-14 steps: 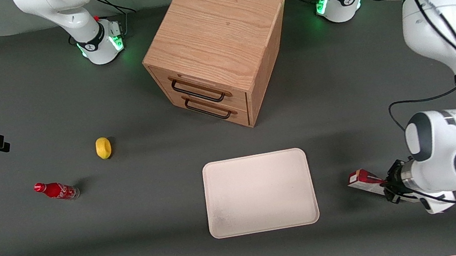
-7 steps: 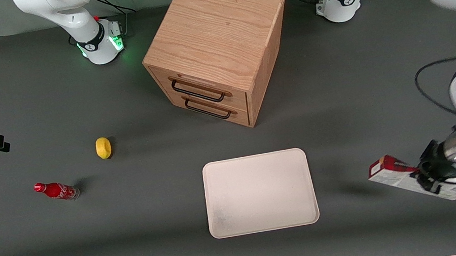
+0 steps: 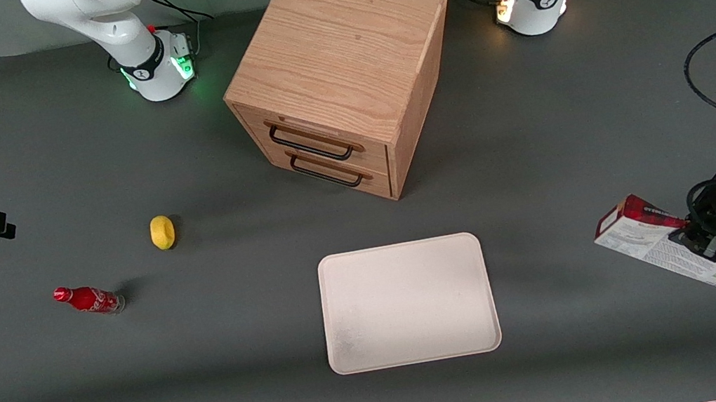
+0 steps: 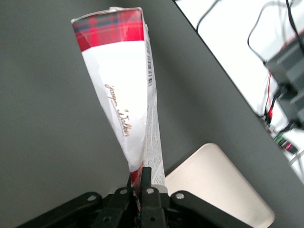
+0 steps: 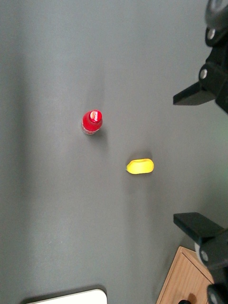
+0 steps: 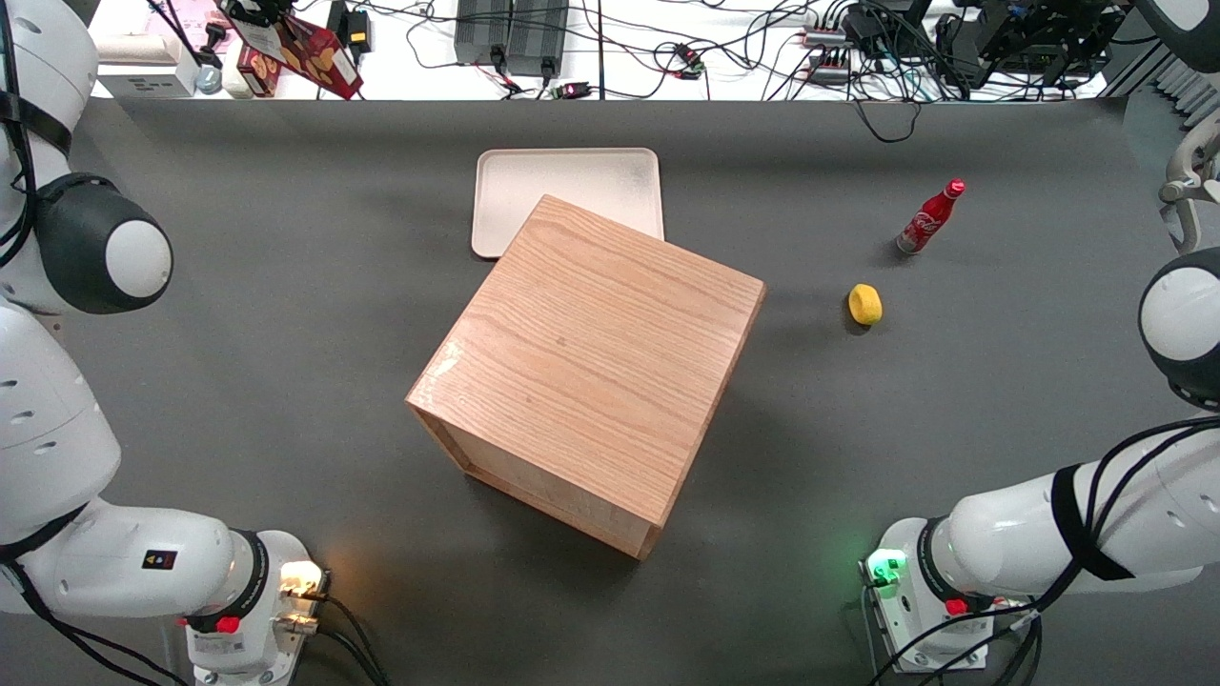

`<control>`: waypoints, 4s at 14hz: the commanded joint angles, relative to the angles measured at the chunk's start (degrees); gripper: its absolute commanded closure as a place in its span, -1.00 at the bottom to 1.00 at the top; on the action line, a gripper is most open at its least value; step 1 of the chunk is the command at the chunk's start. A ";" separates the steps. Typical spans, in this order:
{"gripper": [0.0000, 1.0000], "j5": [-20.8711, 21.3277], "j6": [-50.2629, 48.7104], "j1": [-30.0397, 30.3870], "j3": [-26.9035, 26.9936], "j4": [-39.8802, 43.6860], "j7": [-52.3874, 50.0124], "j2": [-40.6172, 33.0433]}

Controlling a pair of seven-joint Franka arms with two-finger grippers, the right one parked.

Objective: Place red cookie box on tray
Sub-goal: 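Lift the cookie box with the left gripper, then carry the box over the white tray and lower it upright, then open the left gripper to release the box on the tray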

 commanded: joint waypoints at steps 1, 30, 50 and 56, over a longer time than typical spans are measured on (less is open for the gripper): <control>1.00 -0.38 -0.92 -0.62 -0.61 -1.12 9.24 -1.39; 1.00 7.01 19.72 -19.43 -1.49 -5.07 33.18 20.05; -1.00 7.10 8.68 -19.08 -1.40 -7.53 29.93 6.03; -1.00 7.36 -3.18 -17.59 -1.41 -8.23 31.60 -8.40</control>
